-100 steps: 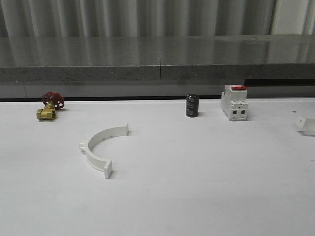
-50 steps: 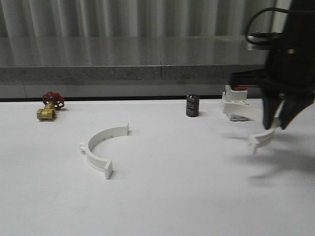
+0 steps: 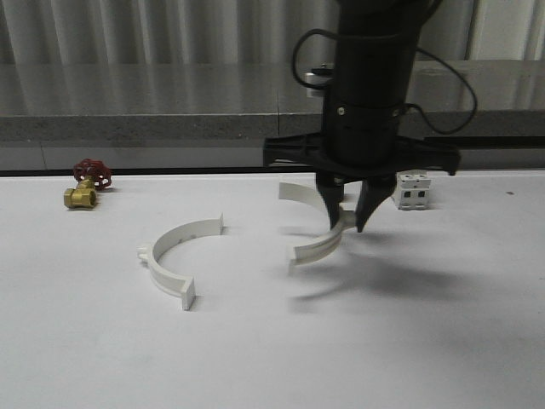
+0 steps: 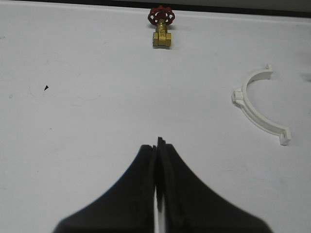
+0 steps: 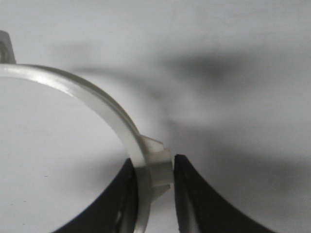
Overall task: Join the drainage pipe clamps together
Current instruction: 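Carry the clamp half to the placed half and press their ends together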
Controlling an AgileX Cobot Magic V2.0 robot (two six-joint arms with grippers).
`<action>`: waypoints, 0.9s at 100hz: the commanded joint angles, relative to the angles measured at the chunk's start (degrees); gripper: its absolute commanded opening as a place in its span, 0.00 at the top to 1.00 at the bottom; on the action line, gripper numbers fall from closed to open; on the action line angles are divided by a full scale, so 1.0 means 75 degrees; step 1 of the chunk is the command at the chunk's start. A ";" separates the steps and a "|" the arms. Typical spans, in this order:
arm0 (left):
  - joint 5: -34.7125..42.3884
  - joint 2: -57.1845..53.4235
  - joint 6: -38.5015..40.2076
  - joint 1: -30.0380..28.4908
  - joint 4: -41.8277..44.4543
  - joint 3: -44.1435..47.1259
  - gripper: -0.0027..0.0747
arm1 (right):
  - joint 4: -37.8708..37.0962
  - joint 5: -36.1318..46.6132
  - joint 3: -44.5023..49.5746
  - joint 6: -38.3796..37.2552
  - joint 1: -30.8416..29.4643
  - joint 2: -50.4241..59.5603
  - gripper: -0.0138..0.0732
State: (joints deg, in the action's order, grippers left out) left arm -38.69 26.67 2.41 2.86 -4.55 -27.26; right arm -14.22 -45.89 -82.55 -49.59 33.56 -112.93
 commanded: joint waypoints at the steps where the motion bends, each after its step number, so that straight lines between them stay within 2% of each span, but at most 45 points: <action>1: 0.0513 0.0027 -0.0004 -0.0003 -0.0095 -0.0207 0.99 | -0.0189 -0.0020 -0.0556 -0.0129 0.0195 0.0085 0.75; 36: 0.0513 0.0027 -0.0004 -0.0003 -0.0095 -0.0207 0.99 | -0.0328 -0.0267 -0.1402 -0.0491 0.0686 -0.0641 0.75; 90: 0.0513 0.0027 -0.0004 -0.0003 -0.0095 -0.0207 0.99 | -0.0327 -0.0192 -0.1503 -0.1069 0.0776 -0.0896 0.75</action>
State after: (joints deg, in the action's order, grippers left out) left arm -38.69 26.67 2.41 2.86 -4.55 -27.26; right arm -15.02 -48.63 -92.09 -56.66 39.11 -123.00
